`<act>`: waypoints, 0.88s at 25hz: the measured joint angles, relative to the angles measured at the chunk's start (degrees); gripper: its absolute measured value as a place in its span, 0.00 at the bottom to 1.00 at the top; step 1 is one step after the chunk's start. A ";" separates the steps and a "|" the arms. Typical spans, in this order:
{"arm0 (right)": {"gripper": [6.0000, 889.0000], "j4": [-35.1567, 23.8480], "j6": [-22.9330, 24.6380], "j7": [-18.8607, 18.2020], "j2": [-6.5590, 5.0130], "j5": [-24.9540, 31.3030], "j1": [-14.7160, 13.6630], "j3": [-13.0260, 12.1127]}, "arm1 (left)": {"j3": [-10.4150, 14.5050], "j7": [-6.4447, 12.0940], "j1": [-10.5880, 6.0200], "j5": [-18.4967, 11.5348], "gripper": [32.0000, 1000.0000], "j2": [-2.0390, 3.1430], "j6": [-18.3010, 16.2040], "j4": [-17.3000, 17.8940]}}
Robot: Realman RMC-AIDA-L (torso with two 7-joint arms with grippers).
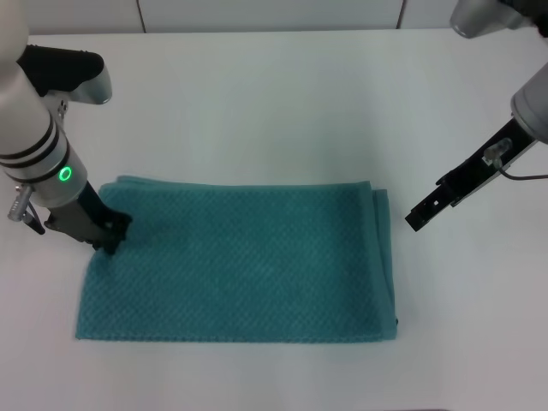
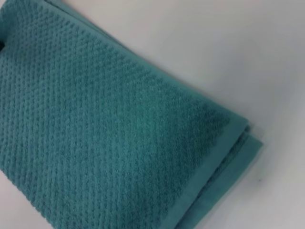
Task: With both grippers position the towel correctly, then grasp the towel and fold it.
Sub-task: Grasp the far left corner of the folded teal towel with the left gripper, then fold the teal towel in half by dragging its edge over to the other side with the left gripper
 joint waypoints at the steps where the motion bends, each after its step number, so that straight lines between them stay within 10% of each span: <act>1: 0.97 0.00 0.00 0.00 0.00 0.00 0.00 0.00 | 0.00 0.00 -0.01 0.00 0.08 0.00 0.00 0.00; 22: 0.96 0.00 0.09 -0.09 0.00 0.00 -0.07 0.00 | 0.71 0.00 -0.16 0.00 0.04 0.14 0.24 0.00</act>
